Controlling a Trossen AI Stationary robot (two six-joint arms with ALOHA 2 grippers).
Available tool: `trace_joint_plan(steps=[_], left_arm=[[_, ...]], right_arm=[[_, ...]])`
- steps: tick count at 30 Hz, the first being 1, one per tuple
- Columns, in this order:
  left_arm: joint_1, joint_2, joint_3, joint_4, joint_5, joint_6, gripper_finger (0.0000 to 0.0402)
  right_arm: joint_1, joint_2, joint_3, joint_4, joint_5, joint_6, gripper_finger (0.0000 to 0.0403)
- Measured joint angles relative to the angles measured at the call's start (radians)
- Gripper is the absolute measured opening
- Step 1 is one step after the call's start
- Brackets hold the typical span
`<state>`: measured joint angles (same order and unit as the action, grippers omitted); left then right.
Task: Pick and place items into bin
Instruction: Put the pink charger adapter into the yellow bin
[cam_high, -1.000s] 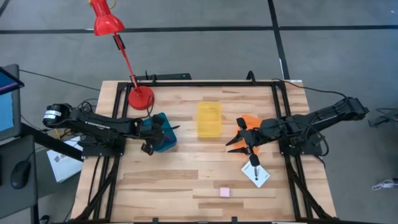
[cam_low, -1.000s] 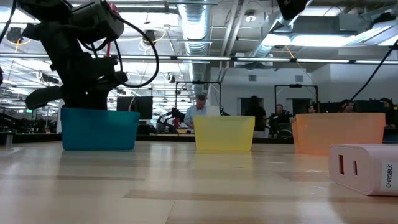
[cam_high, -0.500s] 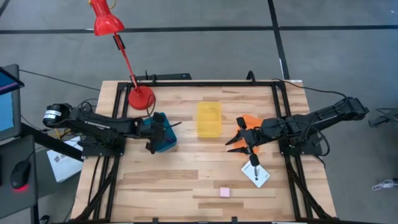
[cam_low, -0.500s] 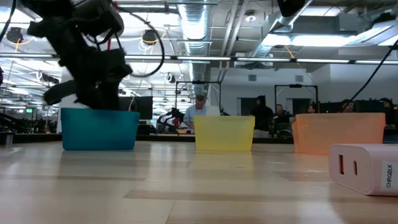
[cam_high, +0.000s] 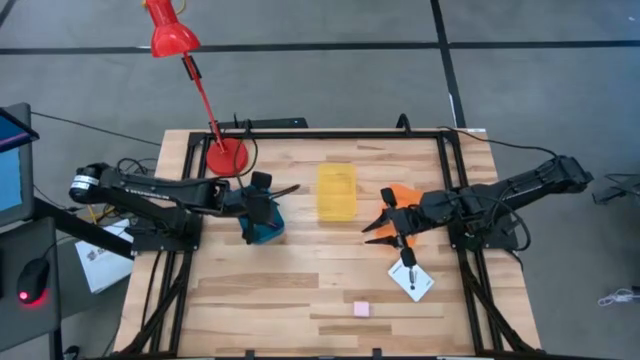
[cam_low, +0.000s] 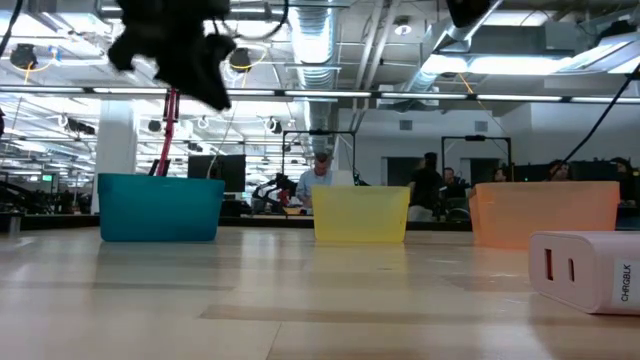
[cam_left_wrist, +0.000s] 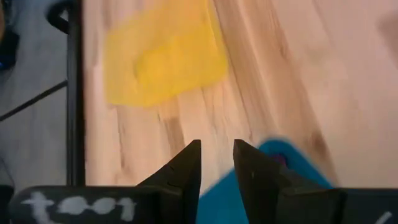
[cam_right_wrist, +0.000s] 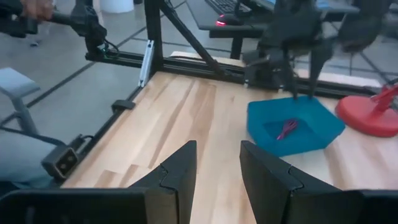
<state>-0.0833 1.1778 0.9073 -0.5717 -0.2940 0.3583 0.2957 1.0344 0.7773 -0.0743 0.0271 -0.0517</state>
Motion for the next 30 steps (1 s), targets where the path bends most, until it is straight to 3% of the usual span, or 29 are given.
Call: trace_joint_plan(steps=[6,13,18,21,30], left_arm=[[-0.036,0.0,0.093,0.02,-0.001,-0.019,0.0087],[-0.039,0.0,0.11,0.085,-0.067,-0.034,0.0086],[-0.039,0.0,0.11,0.102,-0.123,-0.04,0.0086],[-0.039,0.0,0.11,0.1,-0.126,-0.04,0.0086],[-0.039,0.0,0.11,0.091,-0.138,-0.041,0.0086]], right_arm=[[0.07,0.001,0.0,-0.002,0.001,0.128,0.0131],[0.14,0.089,0.006,-0.002,0.001,0.314,0.0186],[0.188,0.201,0.059,-0.026,0.0,0.27,0.0218],[0.228,0.268,0.113,-0.073,0.002,0.235,0.022],[0.319,0.503,0.313,-0.256,-0.004,0.384,0.0209]])
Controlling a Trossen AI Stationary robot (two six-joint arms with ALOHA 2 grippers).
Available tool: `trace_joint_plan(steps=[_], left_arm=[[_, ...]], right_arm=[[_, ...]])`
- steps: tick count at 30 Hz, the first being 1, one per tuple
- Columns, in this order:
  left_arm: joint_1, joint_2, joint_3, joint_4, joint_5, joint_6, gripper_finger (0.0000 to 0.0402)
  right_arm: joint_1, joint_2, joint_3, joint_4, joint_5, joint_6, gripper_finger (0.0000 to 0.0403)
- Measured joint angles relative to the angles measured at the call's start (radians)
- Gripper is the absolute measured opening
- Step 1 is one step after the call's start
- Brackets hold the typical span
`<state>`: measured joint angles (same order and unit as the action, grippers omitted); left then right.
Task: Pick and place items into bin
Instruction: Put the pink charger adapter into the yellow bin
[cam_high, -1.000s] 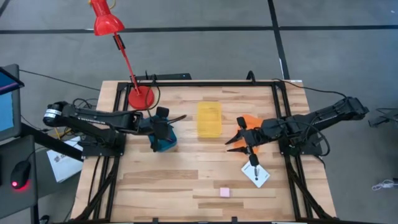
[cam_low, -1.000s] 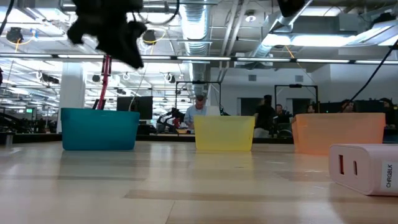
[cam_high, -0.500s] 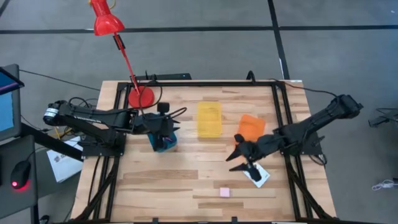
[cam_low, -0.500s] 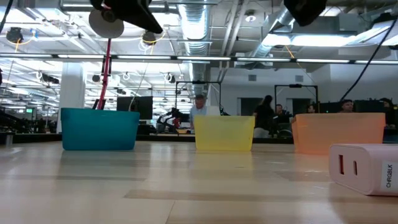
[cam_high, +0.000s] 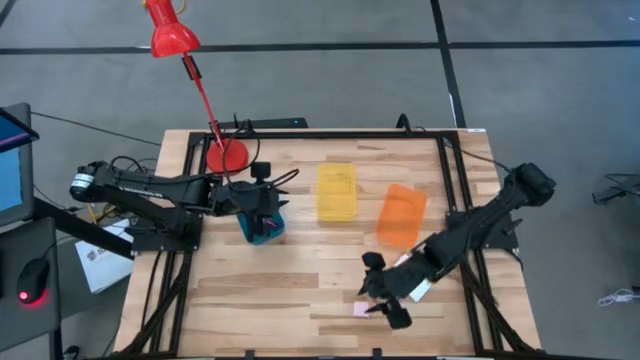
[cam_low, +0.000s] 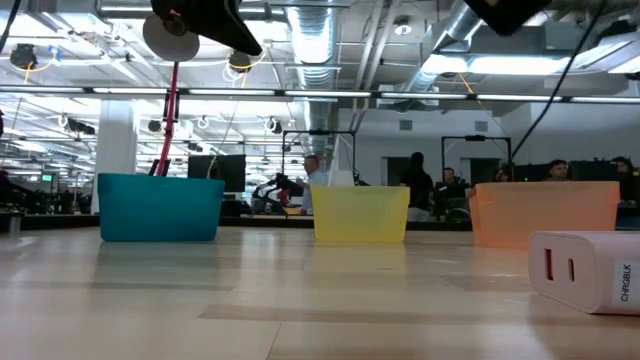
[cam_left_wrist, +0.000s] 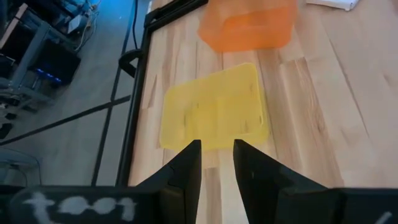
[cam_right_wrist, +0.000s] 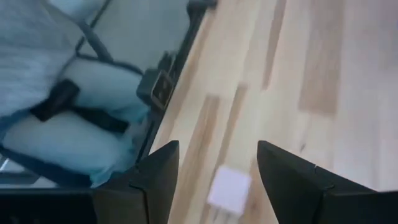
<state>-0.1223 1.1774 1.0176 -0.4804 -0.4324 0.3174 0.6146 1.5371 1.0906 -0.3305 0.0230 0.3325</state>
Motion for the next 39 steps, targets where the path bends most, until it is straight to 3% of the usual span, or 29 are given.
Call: trace_joint_plan(steps=[10,16,20,25,34,39], left_arm=[[0.0,0.0,0.0,-0.001,0.001,-0.008,0.0086],[0.0,0.0,0.0,-0.007,0.002,-0.012,0.0086],[0.0,0.0,0.0,-0.009,0.002,-0.012,0.0086],[0.0,0.0,0.0,-0.009,0.007,-0.011,0.0086],[0.0,0.001,0.0,-0.032,0.008,-0.011,0.0086],[0.0,0.001,0.0,-0.041,0.008,-0.011,0.0086]], right_arm=[[0.013,0.202,0.179,-0.239,-0.027,0.177,0.0238],[0.007,0.311,0.226,-0.243,-0.1,0.271,0.0249],[0.009,0.376,0.247,-0.251,-0.15,0.24,0.0249],[0.002,0.404,0.283,-0.257,-0.14,0.193,0.0249],[-0.017,0.403,0.297,-0.416,-0.076,0.24,0.025],[-0.021,0.415,0.295,-0.396,-0.073,0.243,0.025]])
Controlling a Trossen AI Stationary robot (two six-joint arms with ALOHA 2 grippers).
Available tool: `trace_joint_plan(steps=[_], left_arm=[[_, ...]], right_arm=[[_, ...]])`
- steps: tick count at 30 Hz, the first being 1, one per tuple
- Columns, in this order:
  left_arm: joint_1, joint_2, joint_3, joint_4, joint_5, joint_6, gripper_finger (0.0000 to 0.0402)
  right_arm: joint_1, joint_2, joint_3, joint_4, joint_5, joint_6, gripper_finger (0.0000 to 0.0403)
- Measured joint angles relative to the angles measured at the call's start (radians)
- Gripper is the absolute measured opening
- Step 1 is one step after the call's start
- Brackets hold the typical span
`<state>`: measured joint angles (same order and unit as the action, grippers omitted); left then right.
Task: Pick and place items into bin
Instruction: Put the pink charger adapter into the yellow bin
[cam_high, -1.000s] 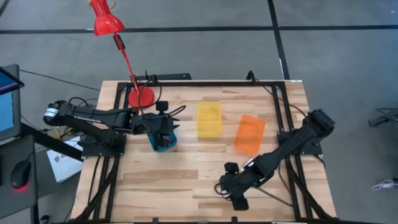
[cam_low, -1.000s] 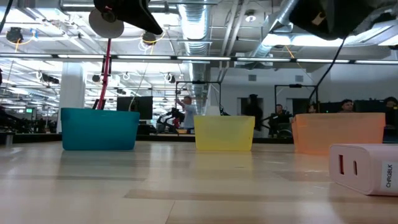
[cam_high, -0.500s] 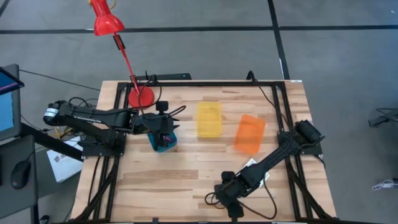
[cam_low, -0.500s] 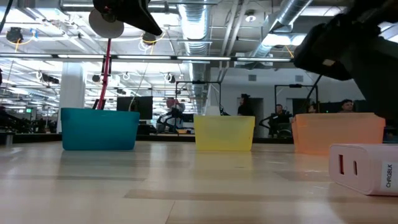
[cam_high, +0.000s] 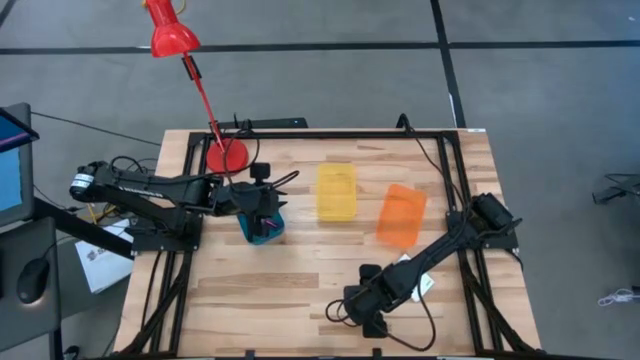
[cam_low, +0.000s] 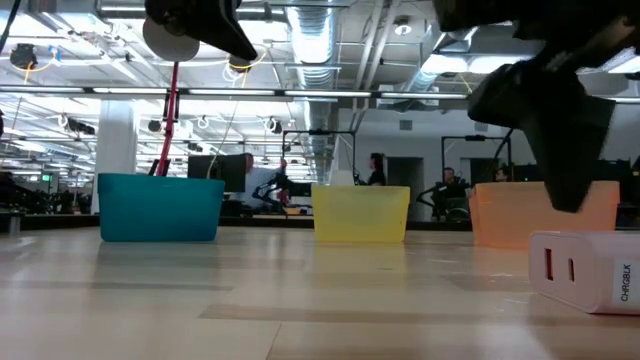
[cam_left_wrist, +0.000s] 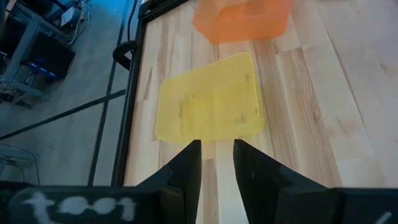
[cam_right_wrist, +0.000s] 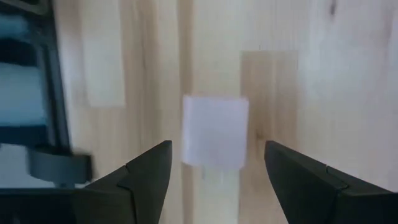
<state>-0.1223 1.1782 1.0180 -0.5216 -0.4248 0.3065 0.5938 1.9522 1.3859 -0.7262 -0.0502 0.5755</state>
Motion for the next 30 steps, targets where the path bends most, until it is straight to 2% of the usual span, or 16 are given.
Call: trace_joint_plan(steps=[30], left_arm=[[0.0,0.0,0.0,-0.052,0.0,-0.041,0.0087]], right_arm=[[-0.001,0.0,-0.033,0.076,0.029,0.001,0.025]])
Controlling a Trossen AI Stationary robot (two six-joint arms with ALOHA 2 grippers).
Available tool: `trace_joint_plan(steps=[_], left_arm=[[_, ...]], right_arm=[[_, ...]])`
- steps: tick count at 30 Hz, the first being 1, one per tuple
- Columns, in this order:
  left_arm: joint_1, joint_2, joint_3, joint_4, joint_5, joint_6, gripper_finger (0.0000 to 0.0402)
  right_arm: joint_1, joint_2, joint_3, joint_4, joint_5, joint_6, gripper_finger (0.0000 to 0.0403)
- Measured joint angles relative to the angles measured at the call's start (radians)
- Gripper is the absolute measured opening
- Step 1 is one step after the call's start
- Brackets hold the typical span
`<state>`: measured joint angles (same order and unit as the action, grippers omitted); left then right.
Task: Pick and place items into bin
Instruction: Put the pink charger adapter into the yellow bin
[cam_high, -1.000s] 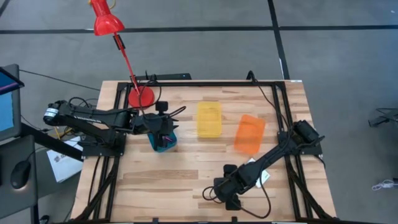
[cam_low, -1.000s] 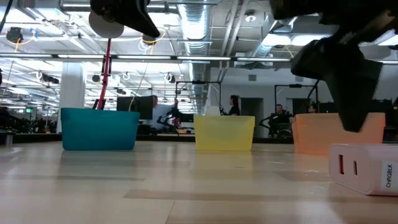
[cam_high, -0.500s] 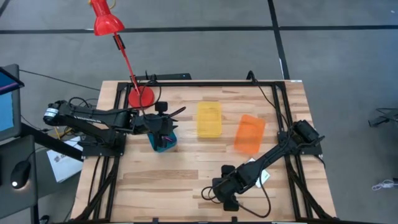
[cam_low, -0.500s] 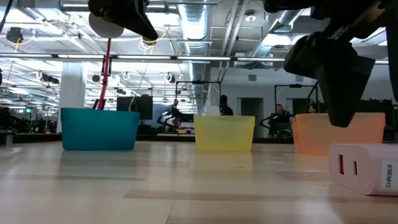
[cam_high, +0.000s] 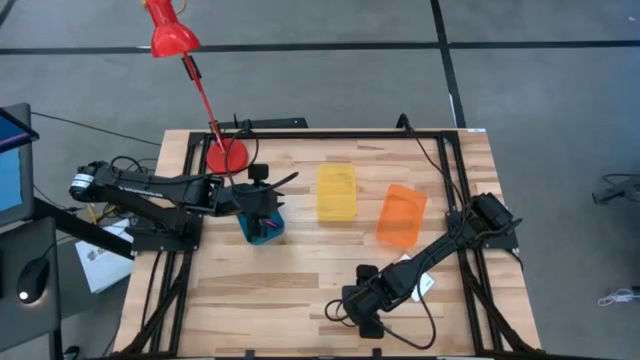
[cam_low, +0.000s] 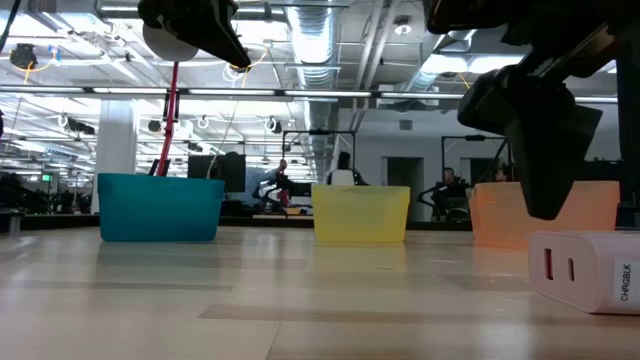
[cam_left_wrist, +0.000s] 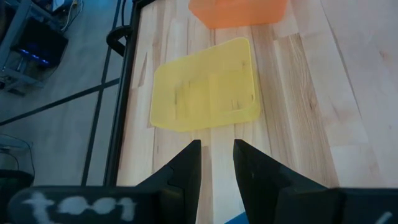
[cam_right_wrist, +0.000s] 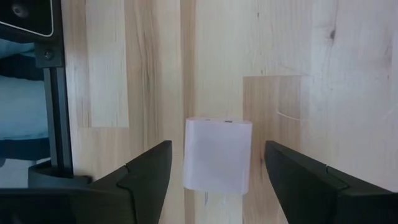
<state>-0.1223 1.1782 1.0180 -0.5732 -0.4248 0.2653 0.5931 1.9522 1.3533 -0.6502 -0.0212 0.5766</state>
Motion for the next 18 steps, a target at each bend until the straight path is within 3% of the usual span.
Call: trace_joint_plan(steps=[9,18], left_arm=[[0.0,0.0,0.0,-0.001,0.0,0.0,0.0086],[0.0,0.002,-0.007,-0.003,0.027,-0.008,0.0086]], right_arm=[[0.016,0.082,0.009,0.077,-0.042,-0.001,0.025],[0.023,0.119,0.01,0.027,-0.034,-0.016,0.0249]])
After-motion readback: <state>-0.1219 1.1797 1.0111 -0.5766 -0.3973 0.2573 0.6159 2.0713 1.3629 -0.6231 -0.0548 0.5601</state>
